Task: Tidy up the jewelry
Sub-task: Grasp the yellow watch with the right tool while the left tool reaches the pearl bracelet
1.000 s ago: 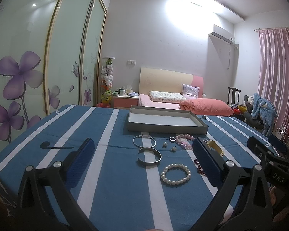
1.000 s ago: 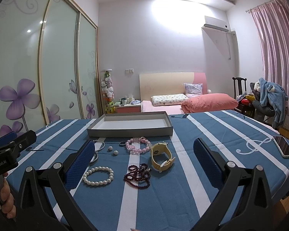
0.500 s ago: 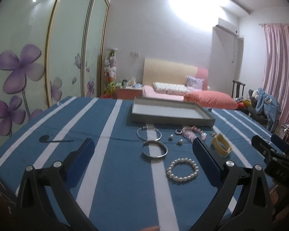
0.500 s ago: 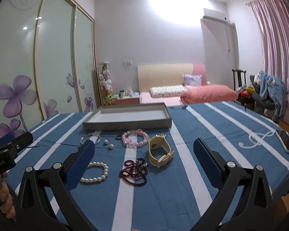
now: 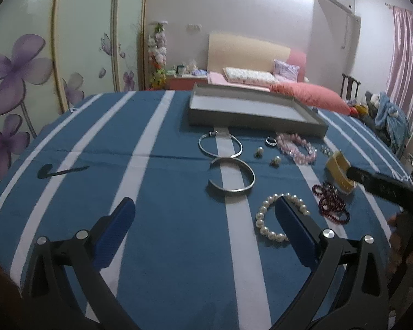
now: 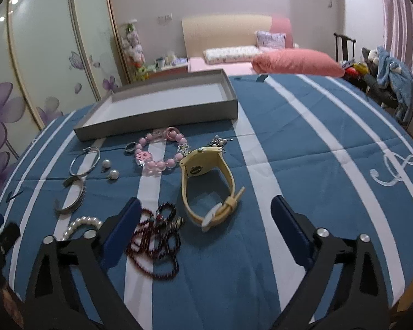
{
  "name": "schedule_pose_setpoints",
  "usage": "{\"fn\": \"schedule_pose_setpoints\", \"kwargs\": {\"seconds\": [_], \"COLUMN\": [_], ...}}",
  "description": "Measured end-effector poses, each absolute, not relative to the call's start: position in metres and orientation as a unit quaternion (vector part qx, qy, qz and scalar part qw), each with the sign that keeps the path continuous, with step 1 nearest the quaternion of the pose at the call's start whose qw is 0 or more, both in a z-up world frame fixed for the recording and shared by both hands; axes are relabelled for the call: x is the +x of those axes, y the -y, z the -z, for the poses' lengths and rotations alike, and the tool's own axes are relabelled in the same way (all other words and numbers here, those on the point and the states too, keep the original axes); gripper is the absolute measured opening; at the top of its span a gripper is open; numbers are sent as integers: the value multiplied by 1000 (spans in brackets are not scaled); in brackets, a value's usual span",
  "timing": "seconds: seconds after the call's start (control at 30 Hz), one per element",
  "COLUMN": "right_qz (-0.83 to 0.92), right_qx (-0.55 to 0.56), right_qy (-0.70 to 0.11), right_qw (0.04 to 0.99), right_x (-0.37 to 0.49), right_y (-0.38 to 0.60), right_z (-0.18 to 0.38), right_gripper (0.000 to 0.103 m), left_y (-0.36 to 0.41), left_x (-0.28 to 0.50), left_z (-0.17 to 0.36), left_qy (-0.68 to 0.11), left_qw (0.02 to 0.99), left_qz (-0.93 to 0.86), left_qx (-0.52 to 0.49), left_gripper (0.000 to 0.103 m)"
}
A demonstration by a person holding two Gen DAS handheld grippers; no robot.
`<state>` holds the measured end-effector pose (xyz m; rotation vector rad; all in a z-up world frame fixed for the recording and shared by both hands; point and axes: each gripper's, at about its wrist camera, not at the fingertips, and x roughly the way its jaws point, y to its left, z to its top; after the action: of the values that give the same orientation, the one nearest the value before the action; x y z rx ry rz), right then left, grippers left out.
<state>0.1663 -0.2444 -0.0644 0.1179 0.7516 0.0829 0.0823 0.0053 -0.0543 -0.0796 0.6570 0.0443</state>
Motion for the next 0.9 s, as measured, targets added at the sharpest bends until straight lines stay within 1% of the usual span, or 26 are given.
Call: {"fn": "schedule_pose_setpoints", "kwargs": {"seconds": [0.13, 0.23, 0.33, 0.4, 0.43, 0.47, 0.53, 0.57, 0.63, 0.73, 0.87, 0.9], "right_qz": [-31, -31, -27, -27, -27, -23, -23, -22, -19, -18, -17, -17], "right_qx": [50, 50, 51, 54, 54, 50, 55, 57, 58, 64, 63, 64], "right_qy": [-384, -405, -423, -432, -429, -425, -424, -423, -421, -421, -421, -421], "right_qw": [921, 913, 904, 900, 901, 903, 904, 904, 905, 905, 905, 904], "right_x": [182, 192, 201, 203, 203, 200, 198, 197, 196, 196, 197, 197], "right_y": [242, 241, 240, 241, 242, 242, 244, 245, 246, 248, 249, 249], "right_z": [67, 73, 78, 83, 83, 83, 82, 81, 81, 81, 80, 80], "right_gripper": [90, 86, 73, 54, 49, 42, 38, 37, 37, 37, 37, 38], "left_y": [0, 4, 11, 15, 17, 20, 24, 26, 30, 34, 41, 42], "left_x": [94, 103, 110, 114, 115, 117, 122, 123, 128, 132, 136, 137], "left_z": [60, 66, 70, 71, 72, 74, 78, 80, 84, 89, 91, 91], "left_qy": [-345, -364, -378, -384, -387, -392, -402, -408, -417, -427, -428, -428], "left_qw": [938, 931, 925, 923, 922, 919, 915, 912, 908, 903, 903, 903], "left_qz": [-8, 4, 16, 22, 25, 29, 34, 36, 37, 38, 35, 35], "left_qx": [-34, -32, -27, -24, -23, -20, -19, -18, -16, -13, 2, 5], "left_gripper": [99, 99, 99, 98, 95, 93, 84, 82, 71, 59, 49, 45]}}
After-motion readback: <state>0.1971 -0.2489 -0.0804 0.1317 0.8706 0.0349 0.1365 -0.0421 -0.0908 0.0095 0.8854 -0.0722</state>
